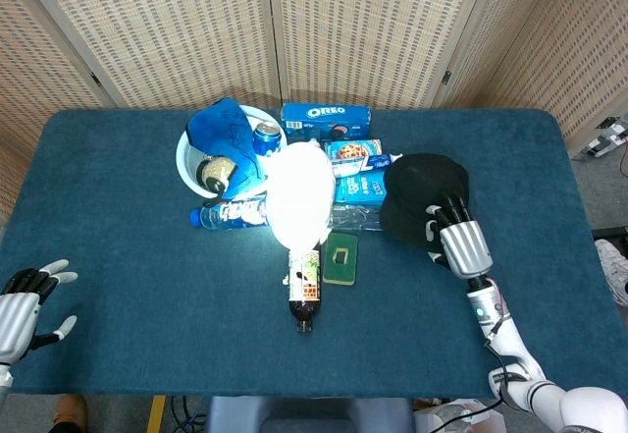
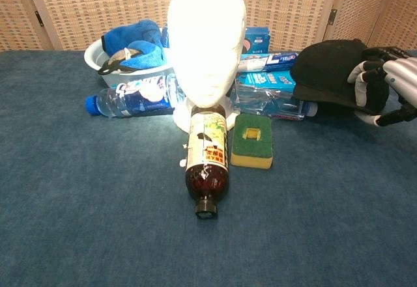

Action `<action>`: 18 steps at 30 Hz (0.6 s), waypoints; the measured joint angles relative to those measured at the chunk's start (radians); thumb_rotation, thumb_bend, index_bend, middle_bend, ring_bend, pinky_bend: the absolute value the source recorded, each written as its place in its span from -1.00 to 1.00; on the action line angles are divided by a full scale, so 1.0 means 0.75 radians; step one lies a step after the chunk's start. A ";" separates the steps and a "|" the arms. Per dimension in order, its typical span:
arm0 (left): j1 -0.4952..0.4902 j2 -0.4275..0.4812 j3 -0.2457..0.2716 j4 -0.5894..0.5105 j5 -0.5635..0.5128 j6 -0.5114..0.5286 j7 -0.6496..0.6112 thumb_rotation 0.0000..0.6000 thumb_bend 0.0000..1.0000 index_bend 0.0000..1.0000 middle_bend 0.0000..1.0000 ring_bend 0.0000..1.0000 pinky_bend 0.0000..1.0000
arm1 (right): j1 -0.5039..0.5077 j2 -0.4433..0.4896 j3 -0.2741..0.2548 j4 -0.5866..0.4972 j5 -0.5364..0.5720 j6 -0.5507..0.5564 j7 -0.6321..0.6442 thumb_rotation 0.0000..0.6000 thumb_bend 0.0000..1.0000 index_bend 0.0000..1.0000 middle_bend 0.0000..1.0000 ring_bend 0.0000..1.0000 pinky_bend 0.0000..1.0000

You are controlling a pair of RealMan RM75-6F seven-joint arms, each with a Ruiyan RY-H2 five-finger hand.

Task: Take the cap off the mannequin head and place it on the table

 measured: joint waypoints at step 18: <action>-0.002 0.008 -0.008 -0.003 0.008 0.013 -0.004 1.00 -0.54 -0.44 -0.66 -0.64 -0.80 | -0.104 0.262 -0.021 -0.458 -0.036 0.143 -0.194 1.00 -1.00 -0.98 -0.91 -1.00 -1.00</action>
